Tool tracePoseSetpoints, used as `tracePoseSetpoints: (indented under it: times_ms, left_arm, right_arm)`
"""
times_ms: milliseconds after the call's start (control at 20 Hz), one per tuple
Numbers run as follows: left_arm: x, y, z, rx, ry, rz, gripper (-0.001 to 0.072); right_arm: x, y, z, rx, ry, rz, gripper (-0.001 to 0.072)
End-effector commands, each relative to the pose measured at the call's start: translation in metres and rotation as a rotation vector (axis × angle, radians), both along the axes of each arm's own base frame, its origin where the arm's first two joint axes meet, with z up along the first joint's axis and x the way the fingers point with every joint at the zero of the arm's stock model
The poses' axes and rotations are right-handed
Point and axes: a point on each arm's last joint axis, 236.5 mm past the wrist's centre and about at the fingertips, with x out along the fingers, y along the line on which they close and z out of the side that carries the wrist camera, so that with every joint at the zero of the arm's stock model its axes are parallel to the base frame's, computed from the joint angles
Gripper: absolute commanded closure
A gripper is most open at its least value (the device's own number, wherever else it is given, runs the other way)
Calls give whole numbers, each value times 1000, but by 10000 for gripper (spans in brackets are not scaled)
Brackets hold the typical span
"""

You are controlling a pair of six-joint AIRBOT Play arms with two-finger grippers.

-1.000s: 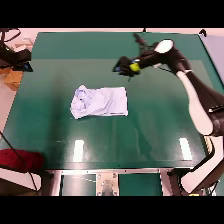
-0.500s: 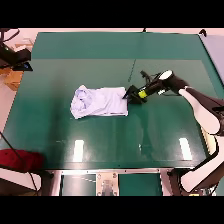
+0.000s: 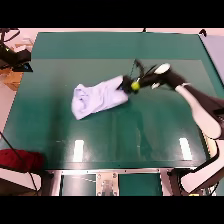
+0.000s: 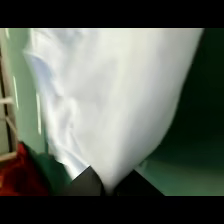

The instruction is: Fold the shirts.

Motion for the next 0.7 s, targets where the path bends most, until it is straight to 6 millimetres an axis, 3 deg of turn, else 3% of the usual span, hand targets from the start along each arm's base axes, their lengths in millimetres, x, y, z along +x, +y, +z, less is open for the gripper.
tracePoseSetpoints:
  times_ms: [0,100,150,200,300,500,650]
  left_arm:
    - [-1,0,0,0,4,-1,687]
    - [-2,0,0,-1,7,-2,687]
    - [-3,0,0,-2,11,-3,687]
    - [-4,-1,0,-2,14,-4,687]
    - [-5,-1,-1,-5,21,-6,687]
    - [-4,-5,0,-20,16,-10,687]
    - [-4,-5,0,-21,16,-8,687]
  right_arm:
    - [24,-61,134,59,-218,-60,696]
    - [32,-129,199,50,-318,-163,696]
    - [33,-163,222,39,-353,-224,696]
    - [34,-200,242,25,-383,-297,696]
    - [34,-271,264,6,-402,-458,696]
    - [17,-407,252,-69,-378,-735,696]
    - [-9,-491,233,-150,-339,-909,696]
